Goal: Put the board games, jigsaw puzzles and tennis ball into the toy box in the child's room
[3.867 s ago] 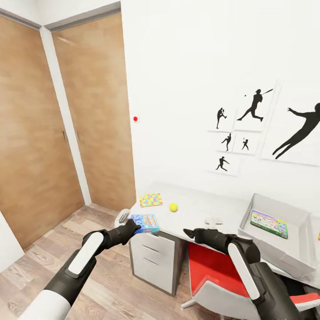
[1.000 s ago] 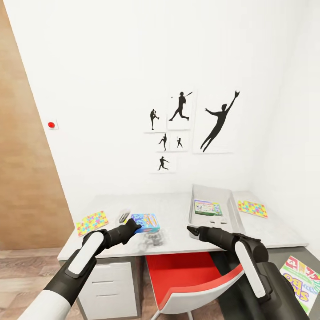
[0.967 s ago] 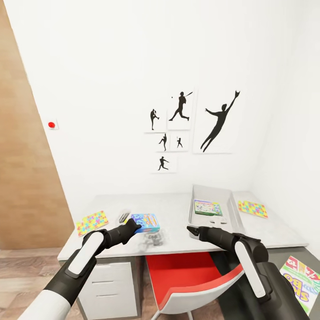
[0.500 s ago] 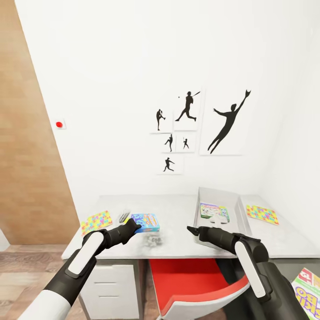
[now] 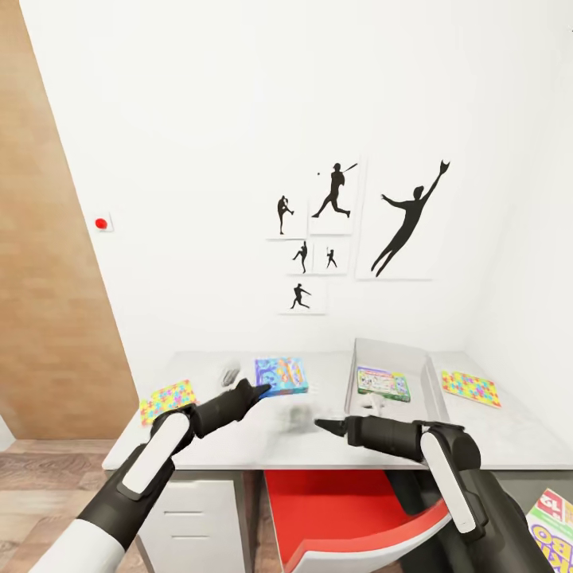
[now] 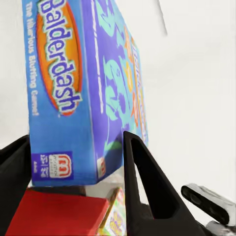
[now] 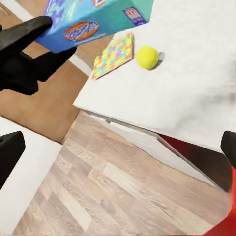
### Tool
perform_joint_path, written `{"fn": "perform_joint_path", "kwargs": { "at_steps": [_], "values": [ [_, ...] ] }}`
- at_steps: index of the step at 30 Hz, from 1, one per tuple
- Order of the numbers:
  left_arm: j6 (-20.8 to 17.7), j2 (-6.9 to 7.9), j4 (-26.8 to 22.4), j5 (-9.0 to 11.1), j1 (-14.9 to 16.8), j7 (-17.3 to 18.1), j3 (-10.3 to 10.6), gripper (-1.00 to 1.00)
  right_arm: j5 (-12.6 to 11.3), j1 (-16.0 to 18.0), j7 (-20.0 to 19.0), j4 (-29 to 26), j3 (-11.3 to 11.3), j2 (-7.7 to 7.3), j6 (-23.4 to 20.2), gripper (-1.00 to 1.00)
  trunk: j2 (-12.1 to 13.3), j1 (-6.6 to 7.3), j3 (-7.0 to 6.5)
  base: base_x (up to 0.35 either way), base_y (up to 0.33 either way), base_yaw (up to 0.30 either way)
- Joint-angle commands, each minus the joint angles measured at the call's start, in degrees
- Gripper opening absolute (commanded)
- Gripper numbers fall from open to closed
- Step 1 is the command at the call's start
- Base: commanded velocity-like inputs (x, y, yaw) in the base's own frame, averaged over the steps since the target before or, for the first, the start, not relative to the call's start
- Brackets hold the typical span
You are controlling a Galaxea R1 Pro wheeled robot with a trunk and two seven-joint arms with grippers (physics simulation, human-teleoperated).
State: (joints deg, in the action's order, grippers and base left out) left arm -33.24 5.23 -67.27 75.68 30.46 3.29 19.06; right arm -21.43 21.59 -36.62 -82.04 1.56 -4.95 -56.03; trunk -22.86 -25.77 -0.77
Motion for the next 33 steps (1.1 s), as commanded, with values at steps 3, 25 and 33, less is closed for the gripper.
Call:
{"fn": "perform_joint_path", "kwargs": {
  "at_steps": [3, 25, 33],
  "values": [
    [0.0, 0.39, 0.2, -5.2, 0.0, 4.3, 2.9, -1.00, 0.4, 0.0, -3.1, 0.0, 0.0, -0.05, -0.6, 1.00, -0.1, -0.02, 0.02, 0.002, -0.002, 0.000],
    [5.6, 0.86, 14.5, -26.1, 0.0, 30.6, 6.6, -1.00, 0.3, 0.0, -5.9, 0.1, 0.0, -3.36, -1.0, 1.00, -0.1, -0.02, 0.02, 0.000, 0.000, 0.000],
    [8.4, 0.91, 19.3, -26.6, 0.0, 39.4, 6.5, -1.00, 0.3, 0.0, -5.9, 0.1, -0.6, -3.81, -1.0, 1.00, -0.1, -0.02, 0.02, 0.000, 0.000, 0.000]
  ]
}}
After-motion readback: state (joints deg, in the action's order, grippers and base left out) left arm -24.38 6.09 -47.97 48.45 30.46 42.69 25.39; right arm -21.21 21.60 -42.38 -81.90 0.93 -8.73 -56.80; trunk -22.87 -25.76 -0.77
